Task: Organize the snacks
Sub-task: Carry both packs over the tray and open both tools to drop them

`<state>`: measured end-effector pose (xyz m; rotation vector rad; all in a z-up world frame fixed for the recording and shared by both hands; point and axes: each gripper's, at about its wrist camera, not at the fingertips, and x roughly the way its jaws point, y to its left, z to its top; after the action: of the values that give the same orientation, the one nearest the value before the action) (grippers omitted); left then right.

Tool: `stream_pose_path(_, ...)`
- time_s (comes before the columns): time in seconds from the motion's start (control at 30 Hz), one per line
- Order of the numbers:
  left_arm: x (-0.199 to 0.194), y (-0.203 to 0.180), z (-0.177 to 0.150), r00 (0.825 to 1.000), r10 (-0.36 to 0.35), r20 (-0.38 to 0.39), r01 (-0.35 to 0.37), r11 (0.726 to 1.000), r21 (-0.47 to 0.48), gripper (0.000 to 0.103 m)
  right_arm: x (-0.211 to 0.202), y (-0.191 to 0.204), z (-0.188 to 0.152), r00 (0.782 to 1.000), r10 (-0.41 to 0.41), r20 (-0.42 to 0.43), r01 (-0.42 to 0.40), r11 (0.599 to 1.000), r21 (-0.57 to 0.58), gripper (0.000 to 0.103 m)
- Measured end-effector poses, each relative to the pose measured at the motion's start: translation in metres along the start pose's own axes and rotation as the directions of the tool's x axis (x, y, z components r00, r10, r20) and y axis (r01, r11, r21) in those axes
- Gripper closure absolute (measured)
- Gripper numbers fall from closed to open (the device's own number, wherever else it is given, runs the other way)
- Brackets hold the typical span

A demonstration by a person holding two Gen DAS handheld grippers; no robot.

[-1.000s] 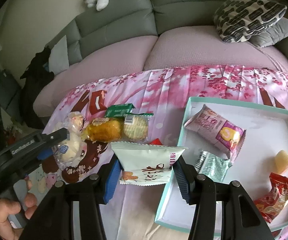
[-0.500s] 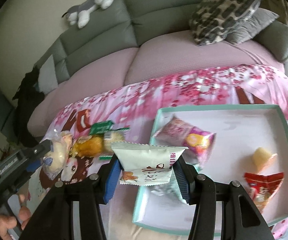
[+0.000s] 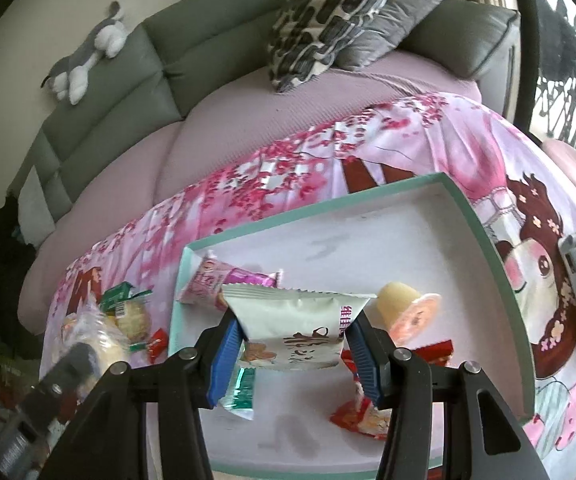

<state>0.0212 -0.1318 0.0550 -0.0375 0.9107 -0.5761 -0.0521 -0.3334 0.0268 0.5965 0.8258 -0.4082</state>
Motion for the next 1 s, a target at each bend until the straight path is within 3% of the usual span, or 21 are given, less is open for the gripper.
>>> stream_pose_path(0.27,0.027,-0.041,-0.009,0.999,-0.005,-0.037,0.009,0.992,0.129,0.047,0.003,-0.019,0.000,0.999,-0.040,-0.011,0.041,0.998,0.049,0.049)
stream_pose_path(0.67,0.054,-0.068,-0.016,0.998,-0.011,-0.062,0.024,0.976,0.214,0.045,0.006,-0.030,0.000,0.998,-0.050,-0.029,0.052,0.996,0.071,0.049)
stream_pose_path(0.87,0.055,-0.075,-0.019,0.998,-0.006,-0.067,0.022,0.971,0.238,0.034,0.006,-0.029,-0.001,0.998,-0.055,-0.033,0.057,0.996,0.062,0.047)
stream_pose_path(1.0,0.052,-0.072,-0.017,0.999,0.000,-0.055,0.013,0.973,0.232,0.034,0.007,-0.030,0.000,0.997,-0.063,-0.040,0.066,0.996,0.067,0.046)
